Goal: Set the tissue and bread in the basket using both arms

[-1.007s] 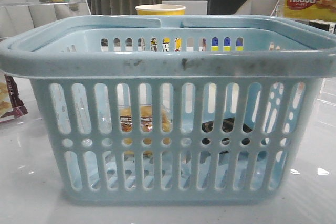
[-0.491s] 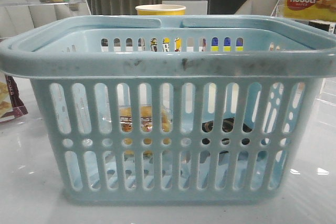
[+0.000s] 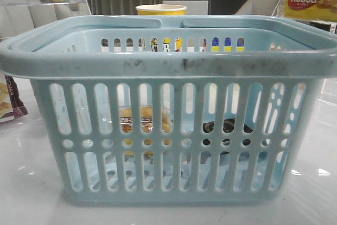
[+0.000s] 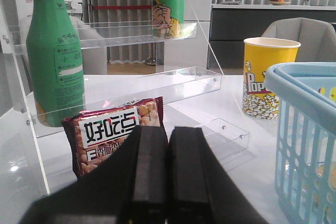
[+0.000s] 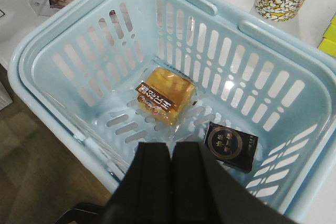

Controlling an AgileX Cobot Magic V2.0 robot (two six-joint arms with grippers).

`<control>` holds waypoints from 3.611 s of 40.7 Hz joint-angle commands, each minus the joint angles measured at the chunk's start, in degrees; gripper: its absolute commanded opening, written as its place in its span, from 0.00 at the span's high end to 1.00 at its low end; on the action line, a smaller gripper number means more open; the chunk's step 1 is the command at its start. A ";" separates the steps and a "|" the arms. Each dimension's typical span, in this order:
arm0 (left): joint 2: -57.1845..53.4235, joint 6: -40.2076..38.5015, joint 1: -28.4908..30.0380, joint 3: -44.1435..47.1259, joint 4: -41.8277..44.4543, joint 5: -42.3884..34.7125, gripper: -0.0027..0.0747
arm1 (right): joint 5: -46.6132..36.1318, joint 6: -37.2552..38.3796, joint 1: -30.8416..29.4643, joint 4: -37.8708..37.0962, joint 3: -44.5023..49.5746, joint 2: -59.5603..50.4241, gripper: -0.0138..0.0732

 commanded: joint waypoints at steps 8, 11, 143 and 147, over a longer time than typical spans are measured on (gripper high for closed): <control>-1.21 1.41 0.18 0.37 -1.72 -5.67 0.85 | -3.25 -0.30 -0.06 0.27 -1.48 -0.39 0.77; -1.10 1.41 0.18 0.37 -1.72 -5.67 0.85 | -3.25 -0.30 -0.06 0.27 -1.48 -0.39 0.77; -0.99 1.41 0.08 0.37 -1.72 -5.67 0.85 | -46.76 13.04 -32.68 -15.50 60.58 -57.98 0.77; -0.99 1.41 0.08 0.37 -1.72 -5.67 0.85 | -46.76 13.04 -32.68 -15.50 60.58 -57.98 0.77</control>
